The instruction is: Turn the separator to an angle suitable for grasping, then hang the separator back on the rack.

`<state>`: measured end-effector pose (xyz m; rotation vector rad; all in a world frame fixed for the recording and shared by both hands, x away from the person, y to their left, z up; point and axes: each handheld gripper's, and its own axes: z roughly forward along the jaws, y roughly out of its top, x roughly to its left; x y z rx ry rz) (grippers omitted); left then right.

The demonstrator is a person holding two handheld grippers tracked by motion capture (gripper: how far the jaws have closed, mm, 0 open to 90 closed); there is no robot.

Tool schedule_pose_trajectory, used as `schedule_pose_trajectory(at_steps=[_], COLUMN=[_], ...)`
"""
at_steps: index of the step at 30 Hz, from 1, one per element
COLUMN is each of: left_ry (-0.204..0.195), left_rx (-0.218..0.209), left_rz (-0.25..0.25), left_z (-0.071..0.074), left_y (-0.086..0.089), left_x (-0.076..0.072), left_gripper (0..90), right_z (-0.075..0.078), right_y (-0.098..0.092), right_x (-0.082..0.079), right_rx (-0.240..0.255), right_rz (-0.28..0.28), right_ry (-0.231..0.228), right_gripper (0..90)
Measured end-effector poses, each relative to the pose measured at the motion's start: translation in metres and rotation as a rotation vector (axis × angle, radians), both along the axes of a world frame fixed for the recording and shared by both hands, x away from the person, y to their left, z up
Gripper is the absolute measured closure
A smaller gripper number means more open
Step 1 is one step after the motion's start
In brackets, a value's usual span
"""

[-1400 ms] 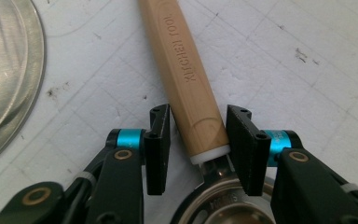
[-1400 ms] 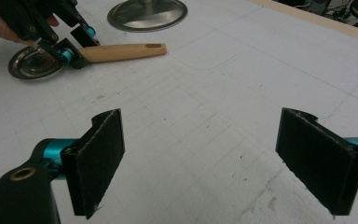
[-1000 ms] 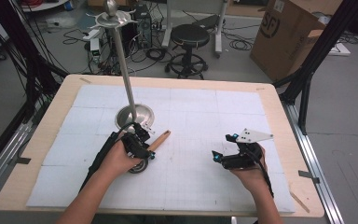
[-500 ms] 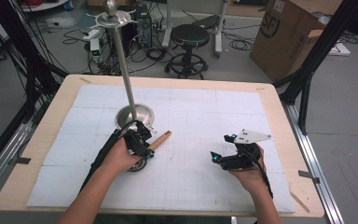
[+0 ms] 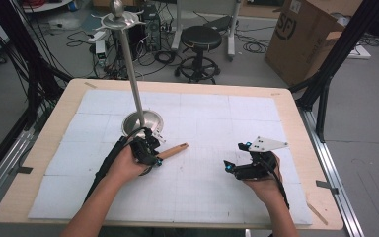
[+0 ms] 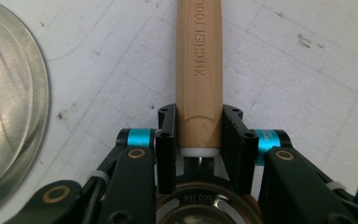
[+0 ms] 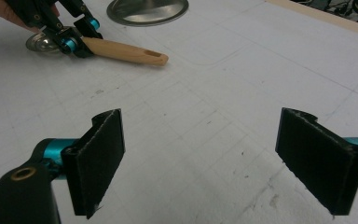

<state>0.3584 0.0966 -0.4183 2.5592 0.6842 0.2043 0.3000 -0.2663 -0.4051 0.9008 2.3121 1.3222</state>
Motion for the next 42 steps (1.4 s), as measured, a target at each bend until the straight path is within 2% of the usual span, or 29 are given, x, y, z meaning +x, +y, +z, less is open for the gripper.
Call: schedule_pose_trajectory(at_steps=[1,5,7,8,11,15,16,21,30,33,38,42], left_ry=[-0.006,-0.040,-0.062,-0.062,-0.080,-0.106,-0.114,-0.124,-0.160,-0.190,-0.221,-0.220], left_rx=[-0.001,-0.060,-0.123,-0.123,-0.188,-0.250,-0.280,-0.376,-0.436,-0.466,-0.563,-0.630], left_rz=[-0.005,-0.007,-0.002,-0.002,0.009,0.018,0.029,0.030,0.021,0.015,-0.011,-0.034], left_z=[0.001,0.011,0.021,0.021,0.028,0.037,0.039,0.050,0.059,0.062,0.066,0.069], left_y=[0.001,0.009,0.019,0.019,0.031,0.047,0.050,0.068,0.083,0.086,0.091,0.094], left_x=[0.000,-0.004,-0.005,-0.005,-0.007,-0.010,-0.011,-0.016,-0.021,-0.023,-0.023,-0.023], left_gripper=[69.1,69.0,69.1,69.1,69.0,69.0,69.0,69.0,69.0,69.0,69.0,68.9], right_z=[0.000,0.000,0.000,0.000,0.000,0.000,0.000,0.000,-0.002,-0.003,-0.003,-0.003], right_y=[-0.001,-0.002,-0.001,-0.001,0.000,0.000,0.000,-0.002,0.000,0.002,0.002,0.002], right_x=[0.000,0.000,0.000,0.000,0.000,0.000,0.000,0.001,0.001,0.002,0.003,0.001], right_rx=[0.000,0.004,0.001,-0.001,0.002,0.005,0.006,0.017,0.010,0.000,0.003,0.004], right_rz=[0.000,-0.001,-0.003,0.000,0.000,0.001,-0.002,-0.010,-0.013,-0.003,-0.001,0.000], right_ry=[-0.003,-0.004,-0.002,-0.005,-0.005,-0.002,0.002,-0.002,0.008,0.003,0.006,0.004], right_gripper=[14.3,14.3,14.2,14.3,14.2,14.3,14.3,14.2,14.3,14.3,14.3,14.3])
